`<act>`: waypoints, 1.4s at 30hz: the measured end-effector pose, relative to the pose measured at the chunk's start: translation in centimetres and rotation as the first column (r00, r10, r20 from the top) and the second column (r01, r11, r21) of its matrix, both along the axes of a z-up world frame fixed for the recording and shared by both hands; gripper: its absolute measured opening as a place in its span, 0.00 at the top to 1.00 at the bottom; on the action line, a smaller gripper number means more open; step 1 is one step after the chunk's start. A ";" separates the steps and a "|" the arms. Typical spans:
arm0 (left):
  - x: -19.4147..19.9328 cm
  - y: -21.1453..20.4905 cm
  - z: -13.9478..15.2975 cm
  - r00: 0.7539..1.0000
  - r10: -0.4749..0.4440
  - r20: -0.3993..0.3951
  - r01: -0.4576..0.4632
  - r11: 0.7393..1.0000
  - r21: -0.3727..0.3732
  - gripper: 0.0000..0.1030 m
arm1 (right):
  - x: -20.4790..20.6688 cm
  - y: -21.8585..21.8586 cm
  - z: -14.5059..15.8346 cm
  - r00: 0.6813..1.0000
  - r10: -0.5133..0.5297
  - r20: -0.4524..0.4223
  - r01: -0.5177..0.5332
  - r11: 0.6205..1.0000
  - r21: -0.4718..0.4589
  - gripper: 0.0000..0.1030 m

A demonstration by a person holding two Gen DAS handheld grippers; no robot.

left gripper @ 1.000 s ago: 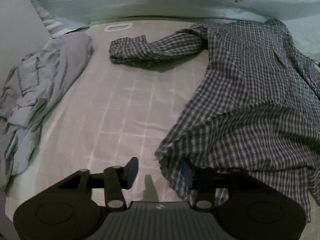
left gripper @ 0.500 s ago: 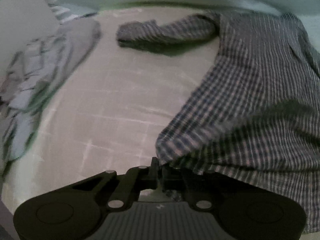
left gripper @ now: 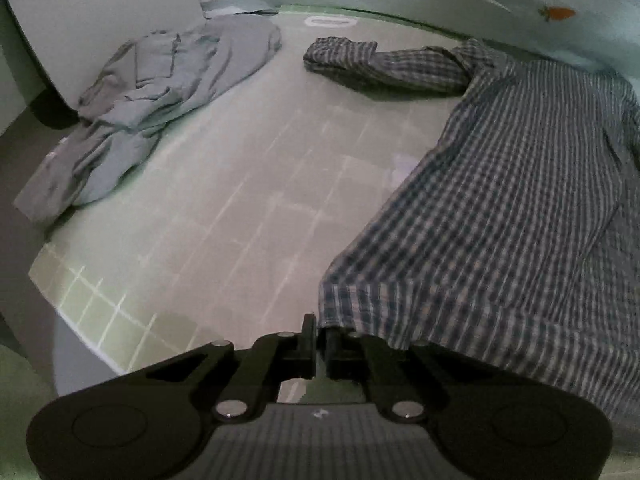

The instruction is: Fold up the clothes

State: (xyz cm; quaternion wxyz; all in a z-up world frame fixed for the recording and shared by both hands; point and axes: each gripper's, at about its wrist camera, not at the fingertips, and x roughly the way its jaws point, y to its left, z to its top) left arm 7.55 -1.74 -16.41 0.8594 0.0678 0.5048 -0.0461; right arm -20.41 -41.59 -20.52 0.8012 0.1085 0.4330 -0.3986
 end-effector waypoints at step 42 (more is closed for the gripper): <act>-3.5 -0.4 6.5 0.993 0.064 0.100 -0.061 0.998 -0.030 0.38 | -2.8 0.9 6.7 0.977 -0.037 0.209 0.040 0.999 -0.014 0.24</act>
